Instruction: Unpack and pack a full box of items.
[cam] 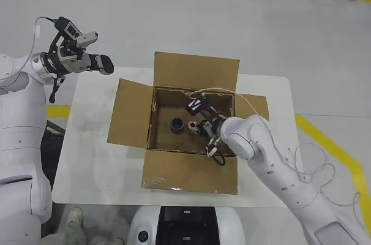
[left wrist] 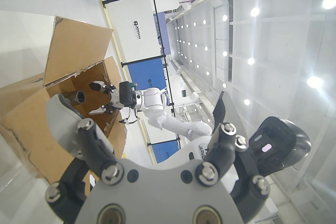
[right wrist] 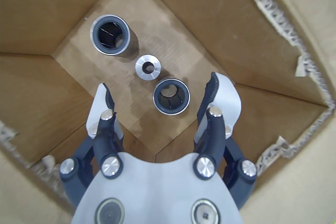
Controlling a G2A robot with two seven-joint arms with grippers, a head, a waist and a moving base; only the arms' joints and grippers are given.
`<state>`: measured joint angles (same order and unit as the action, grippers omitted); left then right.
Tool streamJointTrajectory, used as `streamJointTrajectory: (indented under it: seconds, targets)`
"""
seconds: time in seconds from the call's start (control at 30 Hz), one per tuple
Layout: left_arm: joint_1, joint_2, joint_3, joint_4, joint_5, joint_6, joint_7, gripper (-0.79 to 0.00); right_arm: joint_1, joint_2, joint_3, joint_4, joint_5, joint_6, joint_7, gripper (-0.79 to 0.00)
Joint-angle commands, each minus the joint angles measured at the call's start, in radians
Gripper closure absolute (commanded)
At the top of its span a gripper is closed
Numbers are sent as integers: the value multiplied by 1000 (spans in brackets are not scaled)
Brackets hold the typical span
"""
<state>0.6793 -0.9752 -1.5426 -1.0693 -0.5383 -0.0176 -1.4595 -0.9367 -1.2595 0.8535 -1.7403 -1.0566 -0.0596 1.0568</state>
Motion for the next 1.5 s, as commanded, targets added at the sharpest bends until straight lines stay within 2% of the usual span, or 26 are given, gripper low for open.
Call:
streamJointTrajectory:
  seconds: [0.0,0.17,0.37,0.53,0.93,1.07,1.47]
  targets:
    - [0,0,0,0,0,0,0,-785,-13,3,18,-43,12,-7,8,-665]
    - [0,0,0,0,0,0,0,-785,-50,8,74,-129,122,-9,0,-662]
    - [0,0,0,0,0,0,0,-785,-69,16,141,-256,180,-6,12,-674]
    - [0,0,0,0,0,0,0,-785,-105,24,201,-301,255,-5,17,-674]
    - [0,0,0,0,0,0,0,-785,-247,54,448,-293,520,-57,-58,-711]
    - [0,0,0,0,0,0,0,-785,-297,67,534,-290,550,-64,-49,-785]
    - [0,0,0,0,0,0,0,-785,-413,86,714,-246,761,-46,-112,-785]
